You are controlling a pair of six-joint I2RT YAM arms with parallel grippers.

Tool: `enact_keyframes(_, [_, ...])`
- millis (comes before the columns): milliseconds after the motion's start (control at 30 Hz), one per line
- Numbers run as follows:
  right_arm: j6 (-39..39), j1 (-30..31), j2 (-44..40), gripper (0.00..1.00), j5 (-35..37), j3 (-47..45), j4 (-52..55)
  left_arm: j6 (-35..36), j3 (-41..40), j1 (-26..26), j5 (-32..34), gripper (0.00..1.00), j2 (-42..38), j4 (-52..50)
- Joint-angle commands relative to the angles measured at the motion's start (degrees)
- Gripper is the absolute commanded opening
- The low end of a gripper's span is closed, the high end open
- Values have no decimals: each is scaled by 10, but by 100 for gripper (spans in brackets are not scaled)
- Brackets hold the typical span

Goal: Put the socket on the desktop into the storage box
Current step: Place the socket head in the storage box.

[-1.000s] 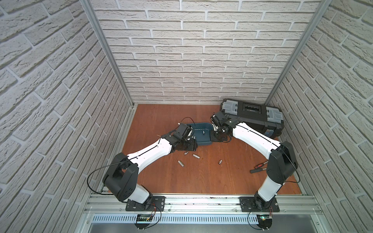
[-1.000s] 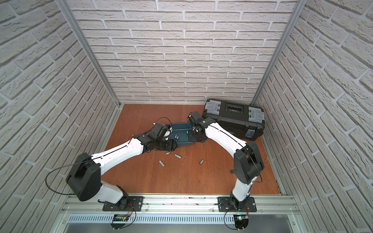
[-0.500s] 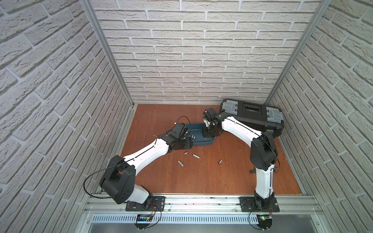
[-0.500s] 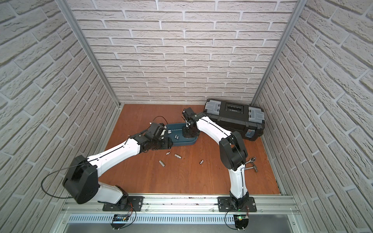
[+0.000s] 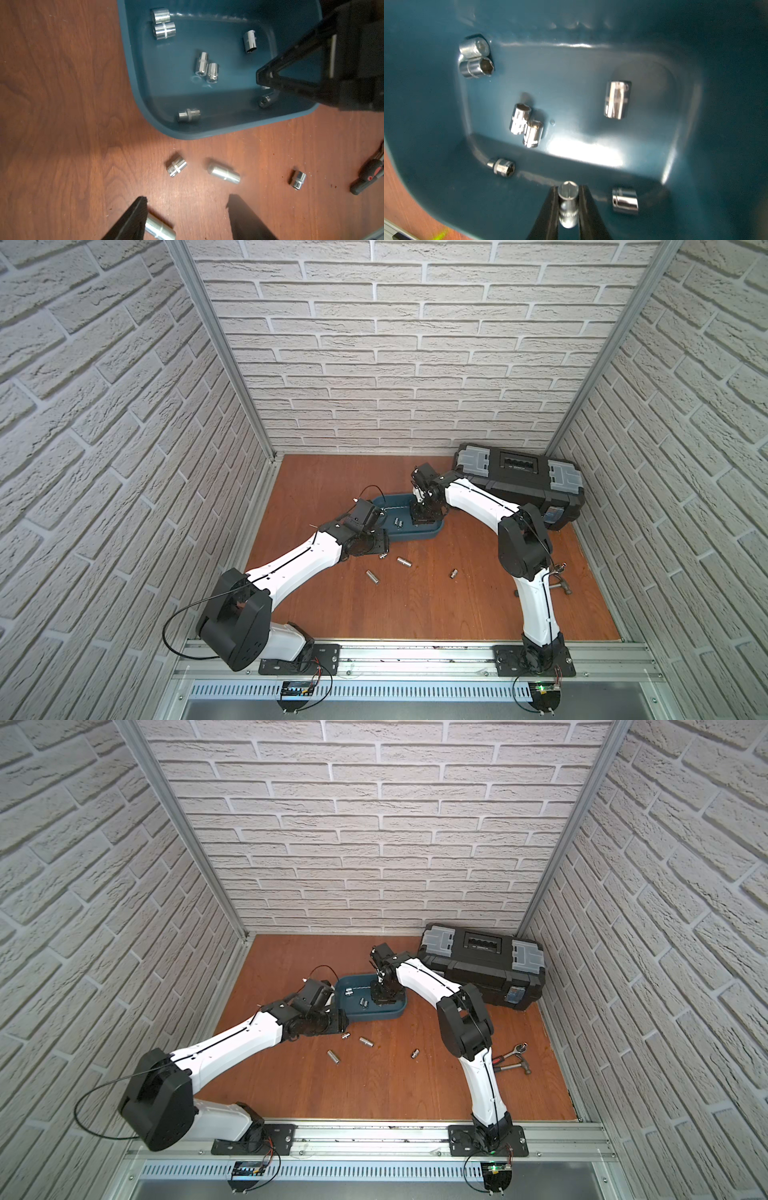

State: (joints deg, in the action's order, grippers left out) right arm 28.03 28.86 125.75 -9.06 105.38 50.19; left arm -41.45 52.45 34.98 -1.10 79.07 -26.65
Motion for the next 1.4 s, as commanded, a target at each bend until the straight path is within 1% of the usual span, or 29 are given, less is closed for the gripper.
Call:
enact_keyframes(0, [-2,-2,21,19,-5,25,5,-13,-20,-4,11,67,-18,-3])
enact_keyframes(400, [1,-3,67,20,5,76,18,-31,-59,-4,19,67,-53,-14])
enact_keyframes(667, [2,-5,79,22,7,83,19,-41,-76,-4,20,67,-62,-19])
enact_keyframes(733, [2,-5,80,24,6,86,22,-44,-78,-2,21,67,-62,-22])
enact_keyframes(767, [2,-5,81,27,7,87,22,-46,-80,-2,22,67,-63,-22])
enact_keyframes(900, [-2,-5,74,37,10,88,26,-53,-81,2,24,67,-64,-31])
enact_keyframes(1033, [-4,-5,61,37,13,86,26,-58,-76,9,23,67,-57,-45])
enact_keyframes(1167, [-6,-4,36,37,12,73,21,-69,-68,17,35,66,-51,-66])
enact_keyframes(1367, [-6,-3,-14,38,13,36,9,-85,-66,30,37,66,-43,-82])
